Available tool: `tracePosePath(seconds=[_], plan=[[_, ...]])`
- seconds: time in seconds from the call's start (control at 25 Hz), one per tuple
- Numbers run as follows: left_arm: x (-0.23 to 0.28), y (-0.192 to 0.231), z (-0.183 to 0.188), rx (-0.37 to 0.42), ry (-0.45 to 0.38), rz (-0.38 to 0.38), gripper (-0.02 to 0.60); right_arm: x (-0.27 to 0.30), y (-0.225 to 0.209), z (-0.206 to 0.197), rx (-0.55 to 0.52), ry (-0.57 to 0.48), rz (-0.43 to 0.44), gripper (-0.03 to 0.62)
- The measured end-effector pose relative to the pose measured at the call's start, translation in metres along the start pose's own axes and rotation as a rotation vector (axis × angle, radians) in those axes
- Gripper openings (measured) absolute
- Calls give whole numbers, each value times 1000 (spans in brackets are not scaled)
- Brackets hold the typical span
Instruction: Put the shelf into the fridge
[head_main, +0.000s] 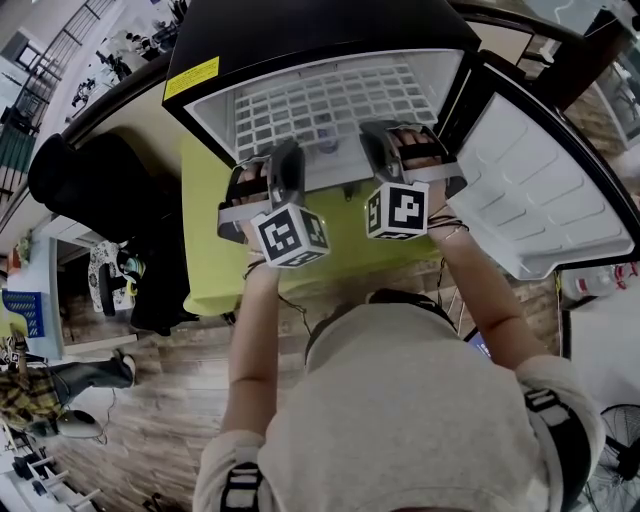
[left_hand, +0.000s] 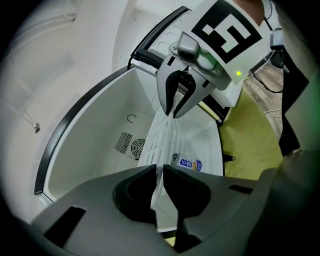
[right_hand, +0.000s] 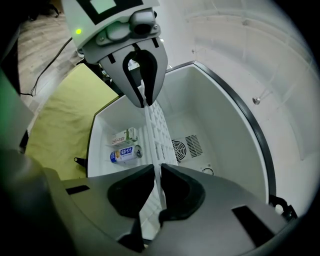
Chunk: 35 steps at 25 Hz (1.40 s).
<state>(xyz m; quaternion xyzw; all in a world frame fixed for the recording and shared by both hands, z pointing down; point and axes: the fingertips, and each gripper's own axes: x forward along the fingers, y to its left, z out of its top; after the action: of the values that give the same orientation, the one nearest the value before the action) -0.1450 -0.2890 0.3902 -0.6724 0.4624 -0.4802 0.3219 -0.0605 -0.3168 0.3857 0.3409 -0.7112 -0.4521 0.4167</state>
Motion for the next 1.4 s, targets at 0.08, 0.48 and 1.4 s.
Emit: tracePosePath(seconds=[0.08,0.48,1.4], plan=[[4,2,-1,0,7,3,46,4,-2,0,1,-2,3,54],[22,9,-4,-5,21,8,48,21,-8,-4,11,-7,-14,57],[52,21,-11,-13,48,18,48,50,-17,-8,45,7,-31,61]])
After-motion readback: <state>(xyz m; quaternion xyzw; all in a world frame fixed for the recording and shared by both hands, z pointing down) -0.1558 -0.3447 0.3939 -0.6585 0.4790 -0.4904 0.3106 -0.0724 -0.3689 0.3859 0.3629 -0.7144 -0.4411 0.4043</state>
